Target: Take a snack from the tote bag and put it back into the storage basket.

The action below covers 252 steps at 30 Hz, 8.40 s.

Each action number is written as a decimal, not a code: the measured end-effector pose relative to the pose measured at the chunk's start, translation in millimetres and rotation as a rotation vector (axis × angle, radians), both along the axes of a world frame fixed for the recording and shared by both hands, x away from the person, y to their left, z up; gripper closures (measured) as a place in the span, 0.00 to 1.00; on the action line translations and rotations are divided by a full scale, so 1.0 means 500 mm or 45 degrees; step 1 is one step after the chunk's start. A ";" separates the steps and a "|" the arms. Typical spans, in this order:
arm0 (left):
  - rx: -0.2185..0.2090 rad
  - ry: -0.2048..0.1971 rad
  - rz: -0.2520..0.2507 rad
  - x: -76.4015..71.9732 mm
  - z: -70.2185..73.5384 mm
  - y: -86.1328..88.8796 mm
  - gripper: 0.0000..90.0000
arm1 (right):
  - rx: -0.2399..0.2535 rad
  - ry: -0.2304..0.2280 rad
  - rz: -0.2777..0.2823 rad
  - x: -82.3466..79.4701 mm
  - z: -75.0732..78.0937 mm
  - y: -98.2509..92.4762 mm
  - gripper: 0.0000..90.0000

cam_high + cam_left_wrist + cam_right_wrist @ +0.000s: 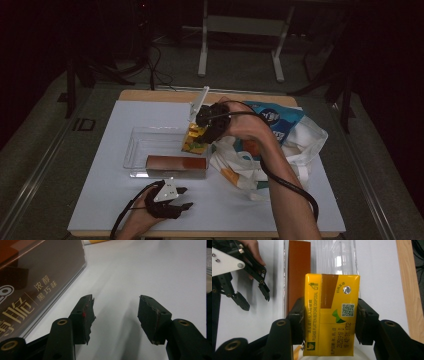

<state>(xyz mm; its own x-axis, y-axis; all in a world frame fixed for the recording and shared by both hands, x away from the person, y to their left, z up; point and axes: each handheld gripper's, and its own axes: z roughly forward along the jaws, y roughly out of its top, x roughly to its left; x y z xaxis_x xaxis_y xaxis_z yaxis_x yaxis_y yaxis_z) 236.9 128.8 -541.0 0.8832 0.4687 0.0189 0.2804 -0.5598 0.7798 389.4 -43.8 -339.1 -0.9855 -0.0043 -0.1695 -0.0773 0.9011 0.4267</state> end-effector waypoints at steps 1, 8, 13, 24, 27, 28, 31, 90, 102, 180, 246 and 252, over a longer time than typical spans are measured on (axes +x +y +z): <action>0.001 -0.001 0.000 0.000 0.000 0.000 0.51 | 0.001 0.007 0.003 0.001 -0.001 0.001 0.57; 0.001 -0.001 0.000 0.000 0.000 0.000 0.51 | 0.016 0.000 0.003 0.003 -0.006 0.005 0.57; -0.003 0.003 0.003 0.001 0.000 0.000 0.51 | 0.012 0.000 0.010 0.005 -0.013 0.008 0.57; -0.002 0.000 0.001 0.000 0.000 0.000 0.51 | 0.038 0.004 0.027 0.008 -0.029 0.025 0.57; -0.004 0.000 0.002 0.000 0.000 0.001 0.51 | 0.043 0.018 0.031 0.009 -0.037 0.034 0.57; -0.005 -0.001 0.003 0.000 0.000 0.000 0.51 | 0.042 0.019 0.031 0.009 -0.039 0.035 0.57; -0.003 -0.002 0.002 0.000 0.000 0.001 0.51 | 0.051 0.023 0.038 0.012 -0.043 0.037 0.57; -0.012 -0.009 0.006 -0.002 0.001 0.002 0.51 | 0.138 0.034 0.054 0.043 -0.110 0.148 0.57; -0.010 -0.010 0.007 -0.001 0.000 0.003 0.51 | 0.145 0.025 0.052 0.043 -0.130 0.178 0.57; -0.020 -0.004 0.004 -0.001 0.000 0.003 0.51 | 0.162 -0.002 0.050 0.020 -0.182 0.318 0.42; 0.010 0.007 0.004 0.001 -0.001 -0.001 0.51 | 0.226 -0.096 -0.181 0.016 -0.033 -0.006 0.48; 0.010 0.004 0.008 0.001 -0.001 -0.002 0.51 | 0.208 -0.124 -0.188 0.017 -0.003 -0.054 0.60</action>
<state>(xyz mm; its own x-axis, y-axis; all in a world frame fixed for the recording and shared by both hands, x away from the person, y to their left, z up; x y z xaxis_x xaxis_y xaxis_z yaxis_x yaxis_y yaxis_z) 237.3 127.7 -541.8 0.8804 0.4737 0.0203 0.2858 -0.5645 0.7744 397.7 -70.7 -340.8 -0.9524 0.1739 -0.2502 0.0024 0.8253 0.5646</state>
